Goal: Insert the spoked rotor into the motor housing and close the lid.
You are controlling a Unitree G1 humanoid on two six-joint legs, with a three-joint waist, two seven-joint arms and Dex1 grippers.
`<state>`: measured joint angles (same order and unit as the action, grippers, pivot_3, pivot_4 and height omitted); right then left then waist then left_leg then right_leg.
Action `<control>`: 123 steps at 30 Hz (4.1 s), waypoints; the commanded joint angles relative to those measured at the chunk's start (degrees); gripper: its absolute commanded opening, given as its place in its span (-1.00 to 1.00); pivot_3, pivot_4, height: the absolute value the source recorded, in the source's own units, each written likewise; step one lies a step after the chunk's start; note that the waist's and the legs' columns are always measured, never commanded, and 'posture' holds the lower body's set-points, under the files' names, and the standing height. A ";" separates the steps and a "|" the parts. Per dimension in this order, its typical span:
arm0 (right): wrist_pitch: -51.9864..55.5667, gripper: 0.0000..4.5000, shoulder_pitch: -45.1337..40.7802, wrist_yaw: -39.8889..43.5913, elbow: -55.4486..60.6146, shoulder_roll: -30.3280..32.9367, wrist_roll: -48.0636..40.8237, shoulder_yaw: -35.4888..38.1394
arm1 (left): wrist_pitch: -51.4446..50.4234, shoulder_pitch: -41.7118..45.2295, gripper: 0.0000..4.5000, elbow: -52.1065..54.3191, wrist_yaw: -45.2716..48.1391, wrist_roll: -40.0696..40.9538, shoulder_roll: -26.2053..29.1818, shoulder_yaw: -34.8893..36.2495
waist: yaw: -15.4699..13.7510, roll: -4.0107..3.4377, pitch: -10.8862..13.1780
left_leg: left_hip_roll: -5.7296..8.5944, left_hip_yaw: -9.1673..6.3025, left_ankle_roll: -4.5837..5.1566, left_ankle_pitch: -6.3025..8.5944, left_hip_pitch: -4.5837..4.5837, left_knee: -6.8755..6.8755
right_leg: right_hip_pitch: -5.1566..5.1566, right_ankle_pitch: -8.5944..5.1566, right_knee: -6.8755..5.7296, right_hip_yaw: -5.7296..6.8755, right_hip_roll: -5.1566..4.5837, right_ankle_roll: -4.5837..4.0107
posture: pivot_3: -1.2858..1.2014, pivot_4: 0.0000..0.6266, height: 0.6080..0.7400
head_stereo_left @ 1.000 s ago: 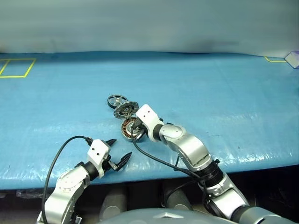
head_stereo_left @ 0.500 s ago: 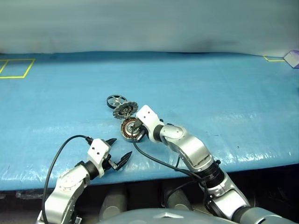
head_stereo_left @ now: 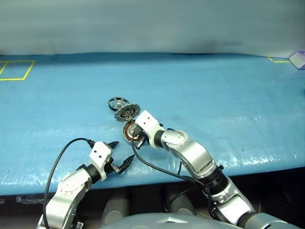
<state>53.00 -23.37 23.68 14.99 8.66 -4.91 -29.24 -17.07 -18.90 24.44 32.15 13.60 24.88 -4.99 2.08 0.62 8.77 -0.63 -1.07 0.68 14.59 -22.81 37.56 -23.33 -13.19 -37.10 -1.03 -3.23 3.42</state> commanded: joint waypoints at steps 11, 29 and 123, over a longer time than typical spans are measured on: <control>0.06 -0.98 -0.27 -1.75 7.68 -3.49 -3.46 6.03 | -0.02 0.01 1.00 0.19 0.26 0.45 0.19 0.54 | -0.06 0.00 0.00 | 0.00 -0.02 -0.01 0.00 -0.05 0.02 | -0.04 0.00 -0.03 0.01 0.00 0.01 | 0.03 -0.52 1.00; -1.34 -0.98 1.16 -2.97 -0.84 -2.48 -1.21 2.50 | -0.04 0.31 1.00 0.40 -0.05 0.48 -0.21 0.70 | -0.04 0.00 0.00 | 0.01 -0.01 -0.01 -0.01 -0.07 0.05 | -0.04 0.00 -0.06 0.00 -0.01 0.00 | 0.03 -0.52 1.00; 0.39 -1.00 21.27 -6.45 23.91 9.37 -10.88 12.71 | 10.52 78.76 0.84 -85.25 27.33 -18.07 5.51 -4.66 | -0.66 0.22 0.08 | 0.12 -0.31 -0.03 -0.04 -0.85 1.26 | -0.26 0.13 -0.80 0.17 0.19 0.28 | 0.03 -0.52 1.00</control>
<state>54.94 -1.47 17.29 38.15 18.22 -15.85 -16.95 -6.24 59.41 -62.86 59.75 -4.19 30.03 -10.30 1.43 0.84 8.86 -0.51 -1.38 0.66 14.56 -23.67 38.84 -23.59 -13.06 -37.91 -0.86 -3.05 3.70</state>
